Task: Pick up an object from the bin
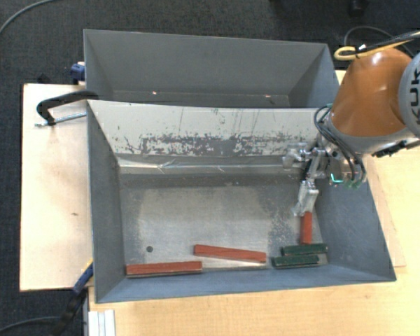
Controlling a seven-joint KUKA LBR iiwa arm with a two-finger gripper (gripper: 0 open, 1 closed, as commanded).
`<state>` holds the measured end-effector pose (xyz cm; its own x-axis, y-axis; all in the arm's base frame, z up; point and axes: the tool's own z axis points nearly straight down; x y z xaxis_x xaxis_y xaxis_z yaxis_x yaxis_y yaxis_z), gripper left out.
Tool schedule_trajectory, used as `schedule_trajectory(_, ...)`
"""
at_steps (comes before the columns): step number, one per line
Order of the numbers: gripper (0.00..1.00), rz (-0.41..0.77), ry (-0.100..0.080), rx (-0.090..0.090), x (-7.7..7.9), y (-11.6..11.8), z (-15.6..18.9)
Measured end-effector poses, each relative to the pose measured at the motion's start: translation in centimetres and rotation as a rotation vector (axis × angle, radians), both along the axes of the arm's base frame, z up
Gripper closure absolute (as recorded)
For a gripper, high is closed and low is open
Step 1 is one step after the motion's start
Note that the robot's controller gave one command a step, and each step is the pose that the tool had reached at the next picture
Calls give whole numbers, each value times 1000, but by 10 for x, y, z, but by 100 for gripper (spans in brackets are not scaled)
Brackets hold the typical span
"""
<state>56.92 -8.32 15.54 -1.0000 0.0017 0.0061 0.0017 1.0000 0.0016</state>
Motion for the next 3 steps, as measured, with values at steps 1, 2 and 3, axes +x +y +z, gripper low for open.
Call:
schedule_trajectory(1,0,417,-2,2,-73,-5,-86)
schedule_trajectory(2,0,746,-17,-3,21,-23,-53)
schedule_trajectory(3,0,1215,-13,0,20,-39,-54)
